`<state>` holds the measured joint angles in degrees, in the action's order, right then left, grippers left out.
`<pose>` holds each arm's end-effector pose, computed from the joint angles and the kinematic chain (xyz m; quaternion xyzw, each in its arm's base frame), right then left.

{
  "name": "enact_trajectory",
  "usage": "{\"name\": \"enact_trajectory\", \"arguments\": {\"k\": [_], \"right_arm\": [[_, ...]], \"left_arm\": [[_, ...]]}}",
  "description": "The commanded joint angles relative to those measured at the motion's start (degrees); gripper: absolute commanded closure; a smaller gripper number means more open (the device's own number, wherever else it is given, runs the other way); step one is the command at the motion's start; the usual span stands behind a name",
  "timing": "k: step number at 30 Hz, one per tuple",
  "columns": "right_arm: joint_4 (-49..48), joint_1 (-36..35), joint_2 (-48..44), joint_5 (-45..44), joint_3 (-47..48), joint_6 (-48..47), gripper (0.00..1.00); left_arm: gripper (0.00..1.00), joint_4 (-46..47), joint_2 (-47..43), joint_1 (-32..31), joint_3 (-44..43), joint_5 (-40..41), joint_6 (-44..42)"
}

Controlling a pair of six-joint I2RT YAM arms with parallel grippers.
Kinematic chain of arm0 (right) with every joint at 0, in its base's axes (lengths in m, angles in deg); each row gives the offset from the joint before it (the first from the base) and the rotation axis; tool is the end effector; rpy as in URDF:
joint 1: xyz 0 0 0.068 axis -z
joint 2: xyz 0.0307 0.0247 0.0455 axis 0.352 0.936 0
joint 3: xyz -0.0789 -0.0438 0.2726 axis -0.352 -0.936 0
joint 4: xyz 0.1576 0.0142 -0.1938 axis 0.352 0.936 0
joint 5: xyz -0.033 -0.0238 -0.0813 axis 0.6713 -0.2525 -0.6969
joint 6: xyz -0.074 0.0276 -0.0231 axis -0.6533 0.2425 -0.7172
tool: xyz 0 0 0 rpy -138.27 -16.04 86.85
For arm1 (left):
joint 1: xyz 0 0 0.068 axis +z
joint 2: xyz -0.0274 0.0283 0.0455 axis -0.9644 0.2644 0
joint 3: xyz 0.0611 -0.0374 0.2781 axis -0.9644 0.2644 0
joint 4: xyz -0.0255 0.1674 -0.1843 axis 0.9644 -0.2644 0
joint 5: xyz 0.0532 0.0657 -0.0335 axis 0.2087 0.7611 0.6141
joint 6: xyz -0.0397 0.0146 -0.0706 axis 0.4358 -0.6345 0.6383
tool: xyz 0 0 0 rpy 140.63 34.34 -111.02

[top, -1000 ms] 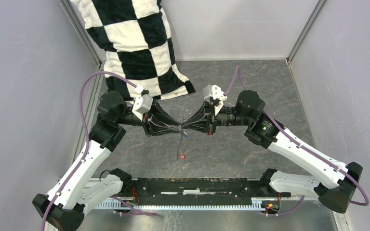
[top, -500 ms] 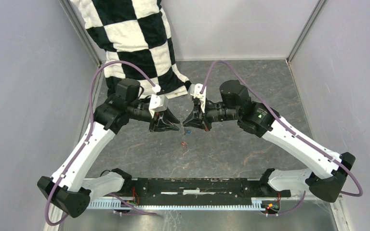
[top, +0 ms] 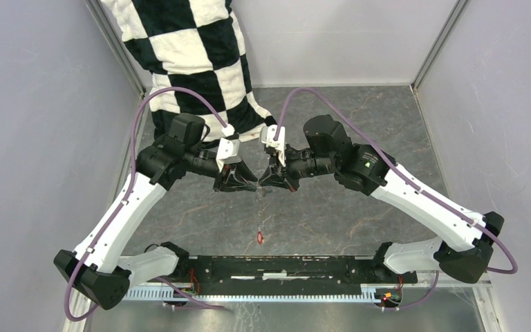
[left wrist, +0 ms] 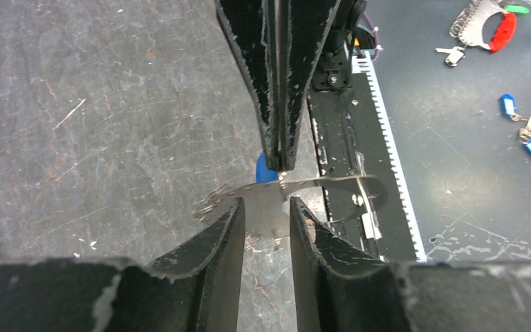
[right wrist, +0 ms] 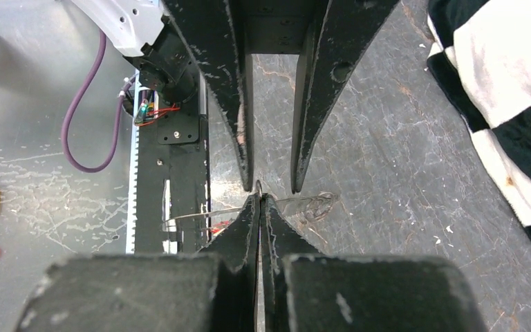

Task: Put the keys on the keyring

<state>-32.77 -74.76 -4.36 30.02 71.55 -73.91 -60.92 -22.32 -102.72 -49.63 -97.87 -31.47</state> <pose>0.1389 0.2532 0.4133 -0.5365 0.6315 0.4044 0.3871 0.1472 -0.1500 0.3823 0.6006 0.5425 -0.4378 0.3916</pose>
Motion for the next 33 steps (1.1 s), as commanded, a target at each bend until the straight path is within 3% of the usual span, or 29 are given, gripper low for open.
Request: {"name": "enact_trajectory", "arguments": {"k": [1,4,10,24,28,31,33], "right_arm": [[-0.43,-0.69,1.07,-0.77,3.43,-0.64,0.99],[-0.09,-0.95,1.19,-0.93,3.64,-0.82,1.0],[0.45,-1.13,1.22,-1.21,4.08,-0.8,0.99],[1.85,-1.97,3.42,-0.76,7.29,-1.34,0.99],[2.29,-2.18,3.92,-0.24,8.38,-1.44,0.99],[1.33,-2.13,3.34,-0.35,8.75,-0.64,1.0],[0.15,-2.03,2.46,-1.47,8.75,0.52,0.93]], "left_arm": [[0.61,-2.77,-0.99,-0.77,-2.37,-2.68,-3.91],[0.5,-2.9,-1.53,-0.86,-2.26,-2.77,-4.07],[0.5,-2.89,-1.92,-0.86,-2.39,-3.41,-4.24],[0.75,-2.9,0.18,-1.04,-4.13,-1.14,-3.07],[0.96,-2.9,0.19,-1.13,-4.05,-0.92,-3.01],[0.98,-3.33,0.09,-1.13,-3.76,-0.95,-3.3],[0.98,-3.6,-0.1,-1.13,-3.42,-1.29,-3.96]]}}
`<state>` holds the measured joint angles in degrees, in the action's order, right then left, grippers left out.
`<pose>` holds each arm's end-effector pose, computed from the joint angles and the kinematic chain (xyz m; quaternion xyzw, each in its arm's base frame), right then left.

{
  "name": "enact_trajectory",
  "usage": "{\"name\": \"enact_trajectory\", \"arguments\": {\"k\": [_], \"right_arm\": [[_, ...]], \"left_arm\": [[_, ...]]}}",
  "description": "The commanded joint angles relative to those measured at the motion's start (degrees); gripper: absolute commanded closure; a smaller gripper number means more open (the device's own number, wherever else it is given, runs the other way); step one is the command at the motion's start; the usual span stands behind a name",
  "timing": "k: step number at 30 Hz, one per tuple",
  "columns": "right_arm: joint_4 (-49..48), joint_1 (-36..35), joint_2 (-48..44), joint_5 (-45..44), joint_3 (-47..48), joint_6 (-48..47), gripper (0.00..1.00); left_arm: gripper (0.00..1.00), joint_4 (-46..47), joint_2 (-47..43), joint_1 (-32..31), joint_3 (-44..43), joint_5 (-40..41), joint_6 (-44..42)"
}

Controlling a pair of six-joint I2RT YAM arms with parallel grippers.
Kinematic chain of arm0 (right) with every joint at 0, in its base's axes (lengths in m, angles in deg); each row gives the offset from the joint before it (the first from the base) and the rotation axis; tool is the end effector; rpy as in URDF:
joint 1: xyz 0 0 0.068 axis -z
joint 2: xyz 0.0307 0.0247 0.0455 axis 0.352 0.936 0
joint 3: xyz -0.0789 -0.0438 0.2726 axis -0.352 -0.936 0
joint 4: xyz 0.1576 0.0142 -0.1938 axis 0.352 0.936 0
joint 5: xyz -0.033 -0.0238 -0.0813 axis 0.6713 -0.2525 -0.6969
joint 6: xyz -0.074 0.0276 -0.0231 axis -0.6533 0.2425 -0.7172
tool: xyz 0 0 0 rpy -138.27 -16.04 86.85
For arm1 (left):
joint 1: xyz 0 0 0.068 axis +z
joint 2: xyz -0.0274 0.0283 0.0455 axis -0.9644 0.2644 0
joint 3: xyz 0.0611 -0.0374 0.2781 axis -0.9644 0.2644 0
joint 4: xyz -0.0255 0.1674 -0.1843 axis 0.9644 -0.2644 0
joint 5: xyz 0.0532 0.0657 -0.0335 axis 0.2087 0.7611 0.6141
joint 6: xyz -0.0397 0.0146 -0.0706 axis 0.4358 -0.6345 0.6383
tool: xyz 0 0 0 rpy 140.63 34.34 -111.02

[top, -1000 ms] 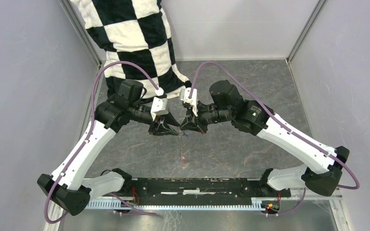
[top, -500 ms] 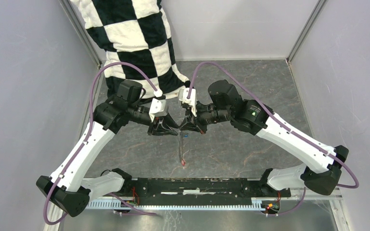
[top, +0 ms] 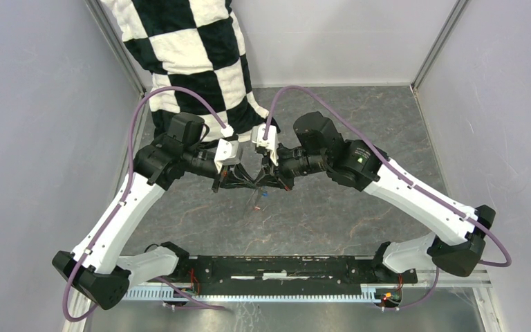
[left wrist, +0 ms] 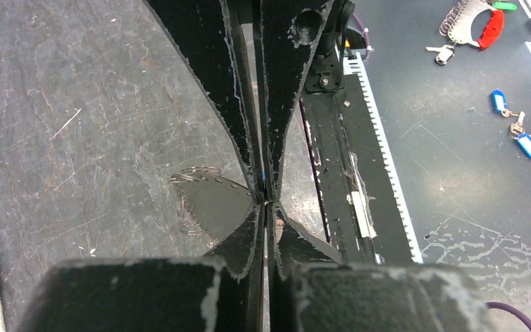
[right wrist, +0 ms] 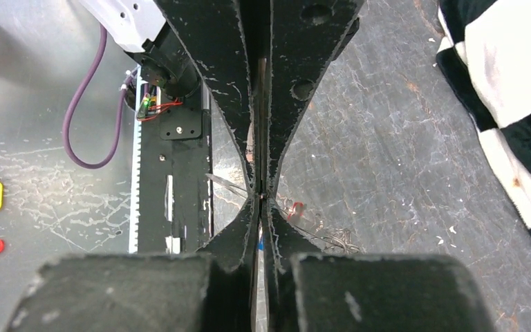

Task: Put the keys on the keyring

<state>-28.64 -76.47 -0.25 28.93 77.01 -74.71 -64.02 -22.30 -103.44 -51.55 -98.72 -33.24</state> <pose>0.1406 0.2687 0.4173 -0.5493 0.6371 0.3956 0.3686 0.1405 -0.1497 0.3887 0.6104 0.5308 -0.4430 0.3866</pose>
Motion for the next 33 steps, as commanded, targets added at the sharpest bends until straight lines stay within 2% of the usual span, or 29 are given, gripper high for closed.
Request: {"name": "enact_trajectory", "arguments": {"k": [1,3,5,8,12,15,19,25,33], "right_arm": [[-4.79,-0.16,-2.47,-0.66,2.93,1.63,0.9],[-7.9,0.27,-4.8,-1.45,1.21,2.82,0.81],[-11.06,1.24,-7.76,-2.39,-1.65,4.22,0.74],[-17.61,2.81,-12.84,-3.44,-8.21,7.13,0.64],[-25.9,4.63,-19.47,-4.04,-16.79,11.16,0.58],[-31.06,5.18,-22.75,-4.75,-21.89,13.61,0.55],[-36.09,5.42,-24.82,-4.59,-26.29,17.39,0.5],[-45.42,5.5,-26.77,-7.34,-33.48,21.21,0.45],[-52.91,5.41,-27.22,-10.46,-36.3,24.26,0.47]], "left_arm": [[0.98,-0.46,-0.15,-0.43,-1.38,-0.57,-2.48],[0.98,0.29,-0.4,-0.41,-0.9,-0.86,-1.79],[0.98,4.87,-1.17,-0.34,0.53,-1.2,3.2],[0.98,21.86,-4.75,-0.23,5.95,-1.95,19.24],[0.98,50.04,-9.47,-0.23,13.61,0.86,39.81],[0.98,58.47,-8.87,-0.23,13.55,2.47,48.51],[0.98,63.6,-8.19,-0.23,12.77,2.58,51.95],[0.98,66.2,-8.04,-0.24,12.22,3.09,53.46],[0.98,66.51,-8.91,-0.23,12.68,3.51,53.47]]}}
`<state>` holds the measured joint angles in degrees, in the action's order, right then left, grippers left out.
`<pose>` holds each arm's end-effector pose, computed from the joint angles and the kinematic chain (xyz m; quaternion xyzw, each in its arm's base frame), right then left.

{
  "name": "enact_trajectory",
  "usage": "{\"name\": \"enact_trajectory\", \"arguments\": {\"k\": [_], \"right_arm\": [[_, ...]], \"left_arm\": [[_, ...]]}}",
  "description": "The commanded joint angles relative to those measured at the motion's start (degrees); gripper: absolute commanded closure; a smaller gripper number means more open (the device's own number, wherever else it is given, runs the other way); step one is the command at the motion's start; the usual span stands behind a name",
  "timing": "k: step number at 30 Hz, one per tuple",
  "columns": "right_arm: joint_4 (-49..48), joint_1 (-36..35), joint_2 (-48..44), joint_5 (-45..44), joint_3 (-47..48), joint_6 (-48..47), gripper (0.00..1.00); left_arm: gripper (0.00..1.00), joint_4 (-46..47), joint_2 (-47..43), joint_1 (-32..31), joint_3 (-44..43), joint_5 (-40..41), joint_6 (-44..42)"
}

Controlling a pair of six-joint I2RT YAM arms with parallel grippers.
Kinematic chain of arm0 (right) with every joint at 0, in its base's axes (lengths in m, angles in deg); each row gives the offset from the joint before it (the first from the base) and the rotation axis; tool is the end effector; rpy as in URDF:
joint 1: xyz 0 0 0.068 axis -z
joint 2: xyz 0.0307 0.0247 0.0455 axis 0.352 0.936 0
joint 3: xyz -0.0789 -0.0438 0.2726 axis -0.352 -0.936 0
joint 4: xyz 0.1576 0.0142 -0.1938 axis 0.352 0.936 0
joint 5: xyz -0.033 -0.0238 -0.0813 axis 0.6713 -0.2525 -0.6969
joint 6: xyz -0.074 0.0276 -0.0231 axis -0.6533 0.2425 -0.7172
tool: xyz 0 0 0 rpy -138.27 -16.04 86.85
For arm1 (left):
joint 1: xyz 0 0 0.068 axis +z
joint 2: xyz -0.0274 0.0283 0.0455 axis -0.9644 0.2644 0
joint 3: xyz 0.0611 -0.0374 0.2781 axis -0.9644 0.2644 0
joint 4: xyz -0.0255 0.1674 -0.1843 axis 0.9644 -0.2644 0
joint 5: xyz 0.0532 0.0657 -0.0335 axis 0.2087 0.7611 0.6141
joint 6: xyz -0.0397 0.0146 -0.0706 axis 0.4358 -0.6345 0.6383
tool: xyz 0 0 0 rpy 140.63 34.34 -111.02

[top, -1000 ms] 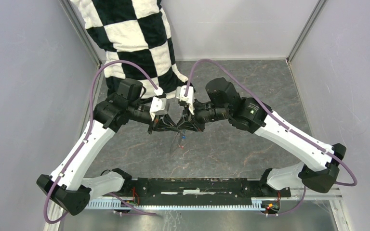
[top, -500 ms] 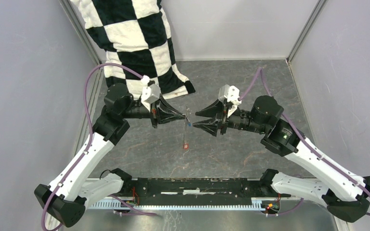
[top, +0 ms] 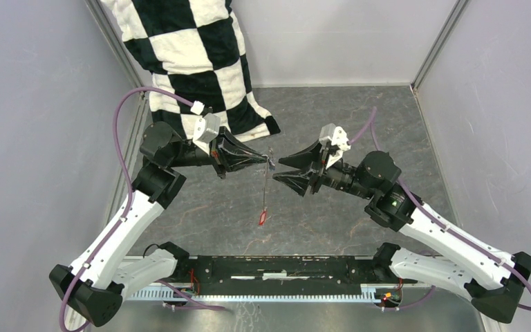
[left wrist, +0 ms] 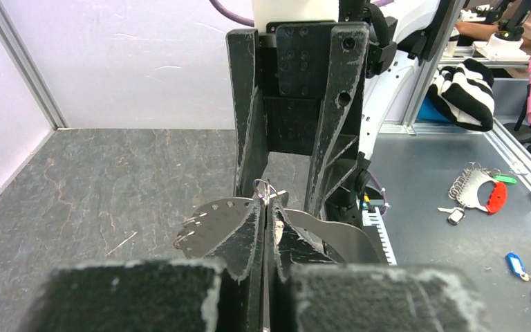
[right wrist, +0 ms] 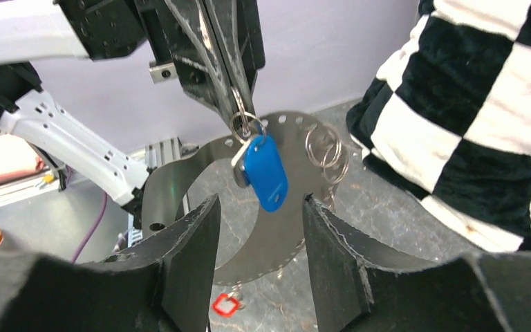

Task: Put the keys on the keyring

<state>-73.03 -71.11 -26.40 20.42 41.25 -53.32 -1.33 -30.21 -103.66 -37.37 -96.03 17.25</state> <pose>0.1209 0.1857 0.4058 -0.3342 0.5789 0.4867 0.5624 0.1438 -0.1506 0.4434 0.4710 0.4659 -0.5246 0.5347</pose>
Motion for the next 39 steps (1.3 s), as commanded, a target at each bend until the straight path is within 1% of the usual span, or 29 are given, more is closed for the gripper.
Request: {"name": "enact_trajectory", "arguments": {"k": [1,4,11,16,19,21,22,25,28,29,30,34,39], "right_arm": [[-9.6,0.07,-0.95,-1.38,-0.85,3.29,0.47],[-11.64,0.11,-0.41,-0.37,-1.56,4.58,0.46],[-12.82,0.12,1.31,-0.11,-1.0,4.8,0.52],[-14.28,0.05,2.54,1.28,-0.74,5.22,0.5],[-14.24,0.01,2.8,0.51,-0.69,5.06,0.49],[-14.62,0.05,3.01,-0.2,-0.71,4.96,0.55],[-14.79,0.1,3.12,-0.47,-0.61,4.8,0.6],[-14.82,0.01,3.36,-1.11,-0.27,4.23,0.8],[-13.63,0.03,2.28,-2.1,-0.25,3.2,0.95],[-12.94,0.06,1.84,-2.16,-0.25,2.98,0.98],[-12.29,0.05,1.33,-1.83,-0.33,2.56,0.99],[-8.91,0.06,-0.05,0.26,-0.51,2.03,1.0],[-5.14,0.04,-0.46,3.75,-0.27,2.33,1.0]], "left_arm": [[0.98,3.72,-1.13,-0.04,-1.38,1.15,2.98],[0.98,3.52,-1.61,-0.05,-0.97,2.0,2.97],[0.98,3.52,-2.07,-0.06,-0.67,2.41,3.18],[0.98,3.2,-2.22,-0.05,-0.3,2.69,2.87],[0.98,2.92,-2.49,-0.07,-0.21,3.2,2.39],[0.98,2.82,-2.61,-0.1,-0.13,3.37,2.37],[0.98,2.74,-2.6,-0.07,-0.05,3.37,2.36],[0.98,2.32,-2.83,-0.01,0.05,3.33,2.33],[0.98,1.37,-3.24,-0.01,-0.04,3.39,1.33],[0.98,1.11,-3.36,-0.05,0.04,3.47,0.87],[0.98,0.88,-3.5,-0.08,0.05,3.58,0.47],[0.98,0.62,-4.05,-0.01,0.53,4.56,-1.34],[0.98,1.06,-3.91,-0.09,0.82,4.73,-1.49]]}}
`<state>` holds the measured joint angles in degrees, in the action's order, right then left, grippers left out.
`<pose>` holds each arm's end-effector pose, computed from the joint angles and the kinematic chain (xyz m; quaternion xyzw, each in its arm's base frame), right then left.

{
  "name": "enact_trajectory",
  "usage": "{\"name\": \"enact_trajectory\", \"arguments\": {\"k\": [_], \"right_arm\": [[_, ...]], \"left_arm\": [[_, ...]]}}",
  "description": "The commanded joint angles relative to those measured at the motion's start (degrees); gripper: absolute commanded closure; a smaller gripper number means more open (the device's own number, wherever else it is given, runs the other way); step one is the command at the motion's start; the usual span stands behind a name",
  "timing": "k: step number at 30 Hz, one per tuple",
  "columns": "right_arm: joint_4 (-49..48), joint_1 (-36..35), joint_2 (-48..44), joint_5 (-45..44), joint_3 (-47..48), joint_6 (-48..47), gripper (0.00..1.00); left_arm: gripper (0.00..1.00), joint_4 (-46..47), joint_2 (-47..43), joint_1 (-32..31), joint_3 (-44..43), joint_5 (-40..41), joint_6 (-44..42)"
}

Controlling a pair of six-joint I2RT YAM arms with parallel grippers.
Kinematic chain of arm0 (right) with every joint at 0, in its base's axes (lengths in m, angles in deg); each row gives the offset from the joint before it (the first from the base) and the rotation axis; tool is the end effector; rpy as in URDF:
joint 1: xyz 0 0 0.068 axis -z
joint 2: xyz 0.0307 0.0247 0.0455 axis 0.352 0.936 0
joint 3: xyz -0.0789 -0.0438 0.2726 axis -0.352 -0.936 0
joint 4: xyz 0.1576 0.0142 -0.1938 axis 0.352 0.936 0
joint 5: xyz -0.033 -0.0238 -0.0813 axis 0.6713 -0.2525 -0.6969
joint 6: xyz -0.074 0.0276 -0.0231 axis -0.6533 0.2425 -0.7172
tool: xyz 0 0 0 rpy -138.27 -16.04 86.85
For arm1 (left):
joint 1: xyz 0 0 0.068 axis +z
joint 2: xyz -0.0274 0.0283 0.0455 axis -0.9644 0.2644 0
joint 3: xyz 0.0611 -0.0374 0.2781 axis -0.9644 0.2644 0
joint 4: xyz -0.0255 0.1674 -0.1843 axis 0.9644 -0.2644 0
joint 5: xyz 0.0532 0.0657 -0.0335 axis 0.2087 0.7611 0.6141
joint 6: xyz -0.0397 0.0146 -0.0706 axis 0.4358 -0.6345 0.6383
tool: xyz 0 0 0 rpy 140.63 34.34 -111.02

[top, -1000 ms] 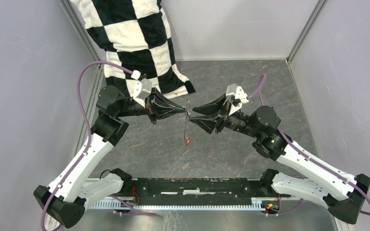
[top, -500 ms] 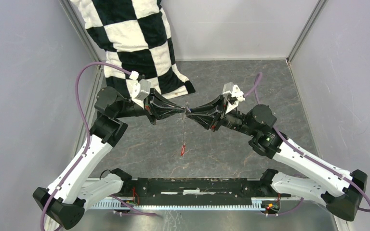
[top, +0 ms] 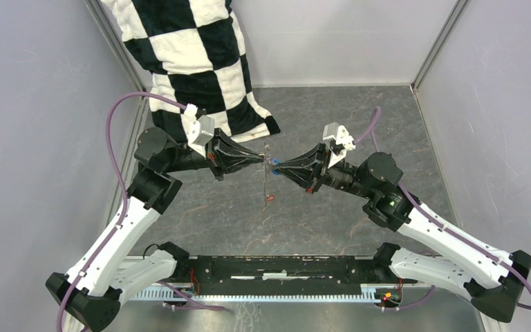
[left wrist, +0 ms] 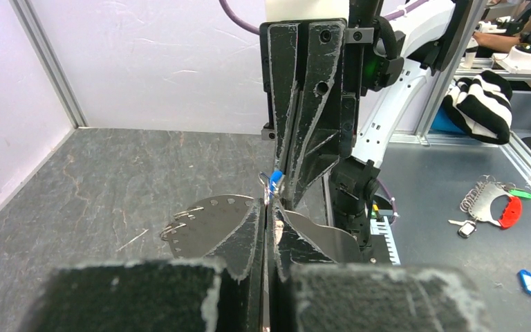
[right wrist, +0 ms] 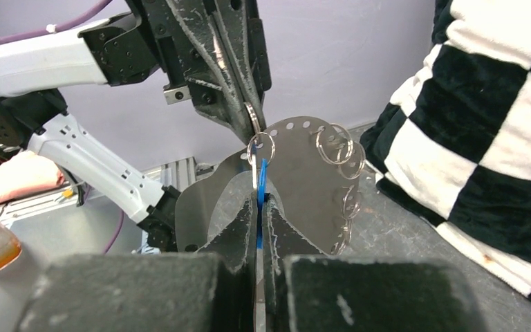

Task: Put the keys on the keyring

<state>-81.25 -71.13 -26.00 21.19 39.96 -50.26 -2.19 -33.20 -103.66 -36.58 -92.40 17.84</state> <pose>0.1202 0.1864 0.4158 -0.3169 0.5425 0.5181 0.5804 0.1347 -0.1428 0.4471 0.4505 0.4723 -0.5137 0.5568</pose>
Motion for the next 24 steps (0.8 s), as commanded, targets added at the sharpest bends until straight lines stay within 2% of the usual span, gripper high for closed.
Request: {"name": "enact_trajectory", "arguments": {"k": [1,9,12,13,17,21,24], "right_arm": [[4.29,0.07,-0.61,3.39,1.28,-0.56,1.0],[8.72,0.07,2.15,7.32,4.01,-0.08,0.95],[11.34,0.12,3.21,7.92,6.59,-1.44,0.81],[12.21,0.07,3.31,7.6,7.55,-2.16,0.73],[15.02,0.15,2.85,7.44,12.63,-6.41,0.6],[19.3,0.16,2.54,8.45,16.82,-10.61,0.58],[18.96,0.16,2.33,9.92,17.96,-12.57,0.59]], "left_arm": [[0.98,2.17,-0.83,-0.02,0.05,1.01,-1.89],[0.98,3.25,-0.58,-0.08,0.06,-0.86,-0.56],[0.98,3.9,-0.51,-0.08,0.06,-2.01,0.29],[0.98,3.93,-0.46,-0.04,0.06,-2.47,0.42],[0.98,3.85,-0.49,-0.08,0.38,-4.55,0.89],[0.98,3.84,-0.59,-0.03,0.33,-6.53,0.98],[0.98,3.57,-0.37,-0.09,0.19,-8.74,1.14]]}}
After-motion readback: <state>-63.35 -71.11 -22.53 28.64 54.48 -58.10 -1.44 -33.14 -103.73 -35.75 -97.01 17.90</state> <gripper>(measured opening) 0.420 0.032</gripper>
